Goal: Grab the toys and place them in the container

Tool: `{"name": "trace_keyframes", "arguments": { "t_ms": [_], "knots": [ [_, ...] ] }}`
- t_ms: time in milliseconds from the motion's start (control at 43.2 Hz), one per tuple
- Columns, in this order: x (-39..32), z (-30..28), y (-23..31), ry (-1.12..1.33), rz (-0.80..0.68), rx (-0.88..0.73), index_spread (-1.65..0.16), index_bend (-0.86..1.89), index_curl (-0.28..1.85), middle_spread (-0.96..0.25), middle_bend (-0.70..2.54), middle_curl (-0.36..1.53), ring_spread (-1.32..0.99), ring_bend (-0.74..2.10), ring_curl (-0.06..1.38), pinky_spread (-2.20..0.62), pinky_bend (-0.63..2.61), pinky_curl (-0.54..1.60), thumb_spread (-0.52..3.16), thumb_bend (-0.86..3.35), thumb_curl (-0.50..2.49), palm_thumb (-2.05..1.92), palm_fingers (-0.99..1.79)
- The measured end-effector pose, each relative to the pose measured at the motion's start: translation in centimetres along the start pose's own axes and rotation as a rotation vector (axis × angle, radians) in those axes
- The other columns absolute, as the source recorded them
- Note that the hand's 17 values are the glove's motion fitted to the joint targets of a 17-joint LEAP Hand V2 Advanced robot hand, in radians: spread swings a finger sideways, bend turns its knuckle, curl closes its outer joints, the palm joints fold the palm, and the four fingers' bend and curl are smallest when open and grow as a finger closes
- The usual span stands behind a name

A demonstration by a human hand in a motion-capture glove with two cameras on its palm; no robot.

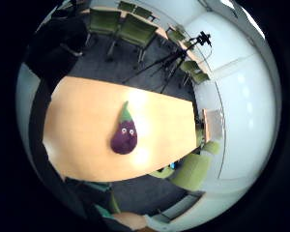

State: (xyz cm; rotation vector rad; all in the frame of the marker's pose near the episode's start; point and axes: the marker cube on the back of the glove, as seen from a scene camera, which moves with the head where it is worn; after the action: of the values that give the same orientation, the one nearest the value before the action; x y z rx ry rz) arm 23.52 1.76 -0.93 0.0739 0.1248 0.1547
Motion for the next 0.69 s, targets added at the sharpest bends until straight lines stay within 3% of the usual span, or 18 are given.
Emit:
{"name": "trace_keyframes", "arguments": {
  "t_ms": [695],
  "knots": [
    [9.6,19.2,8.8,-0.033,0.220,-0.294,-0.41,0.13,0.44,0.08,0.38,0.43,-0.07,0.85,0.27,-0.06,1.01,0.34,0.95,-0.10,0.16,-0.14,-0.09]
  ]
}}
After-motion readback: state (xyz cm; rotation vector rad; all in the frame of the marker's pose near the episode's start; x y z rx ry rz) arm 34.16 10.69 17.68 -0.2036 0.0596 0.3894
